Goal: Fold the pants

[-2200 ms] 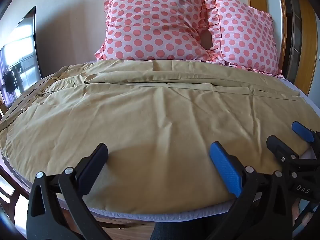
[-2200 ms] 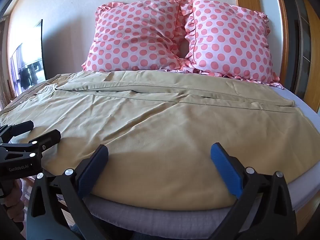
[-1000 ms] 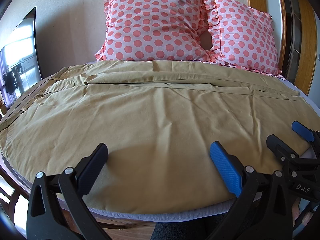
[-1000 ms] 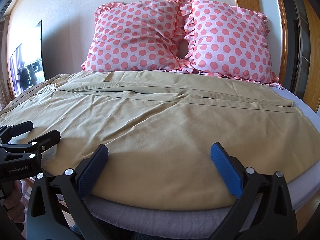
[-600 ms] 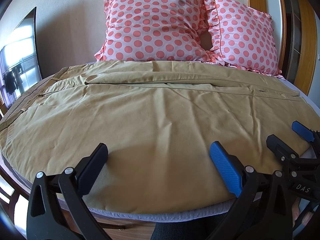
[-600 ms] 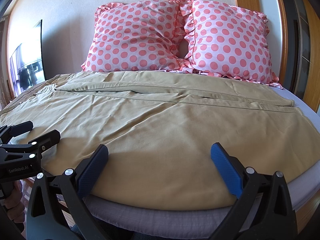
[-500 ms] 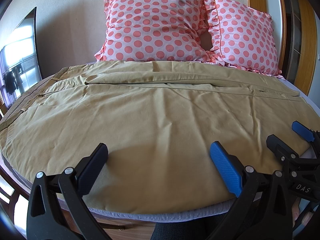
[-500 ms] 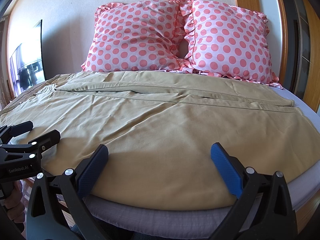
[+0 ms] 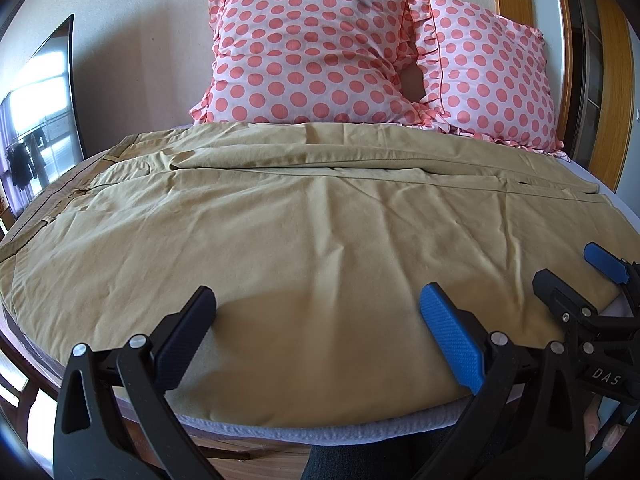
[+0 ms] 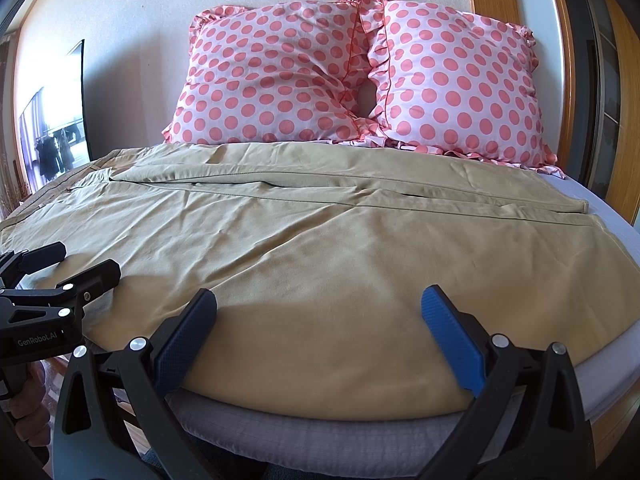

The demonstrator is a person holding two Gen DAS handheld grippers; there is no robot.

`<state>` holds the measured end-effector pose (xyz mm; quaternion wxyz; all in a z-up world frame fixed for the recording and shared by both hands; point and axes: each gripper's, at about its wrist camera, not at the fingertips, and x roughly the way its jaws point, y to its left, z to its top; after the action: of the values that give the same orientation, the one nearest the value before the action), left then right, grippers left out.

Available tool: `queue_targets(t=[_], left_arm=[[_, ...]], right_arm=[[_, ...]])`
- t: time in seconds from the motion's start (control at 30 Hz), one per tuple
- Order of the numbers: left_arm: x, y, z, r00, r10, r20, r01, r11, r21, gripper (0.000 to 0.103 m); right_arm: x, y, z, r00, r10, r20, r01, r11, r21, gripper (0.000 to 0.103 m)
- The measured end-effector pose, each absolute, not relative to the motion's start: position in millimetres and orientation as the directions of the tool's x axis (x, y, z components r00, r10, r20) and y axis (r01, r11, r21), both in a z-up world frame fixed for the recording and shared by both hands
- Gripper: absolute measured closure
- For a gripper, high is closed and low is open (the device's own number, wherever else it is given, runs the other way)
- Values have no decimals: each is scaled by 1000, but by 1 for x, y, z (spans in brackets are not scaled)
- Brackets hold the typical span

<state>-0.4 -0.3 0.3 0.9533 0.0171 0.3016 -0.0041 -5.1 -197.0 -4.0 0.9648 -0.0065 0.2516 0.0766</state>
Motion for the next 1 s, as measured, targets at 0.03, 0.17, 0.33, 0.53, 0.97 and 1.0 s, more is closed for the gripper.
queue_targets(t=[0.03,0.17,0.33,0.53,0.97,1.0], left_arm=[[0,0,0,818,2,-575,18,999,30,2],[0,0,0,818,2,-575,18,999,30,2],[0,0,0,818,2,-575,18,999,30,2],[0,0,0,819,2,-574,18,999,30,2],[0,0,1,819,2,-574,18,999,30,2],[0,0,0,818,2,-575,19,999,31,2]], right_arm=[[-5,-197,-4,862,145,-486,-151,988,26,1],[-5,-197,-4,862,145,-486,-151,988,26,1],[-5,-197,-4,862,145,-486,-151,988,26,1],[-5,-197,-4,862,145,-486,-151,988,26,1],[-6,-198,-4,867,145,-477,-151,988,26,1],[-7,-198,-5,871,146,-469,-151,988,27,1]])
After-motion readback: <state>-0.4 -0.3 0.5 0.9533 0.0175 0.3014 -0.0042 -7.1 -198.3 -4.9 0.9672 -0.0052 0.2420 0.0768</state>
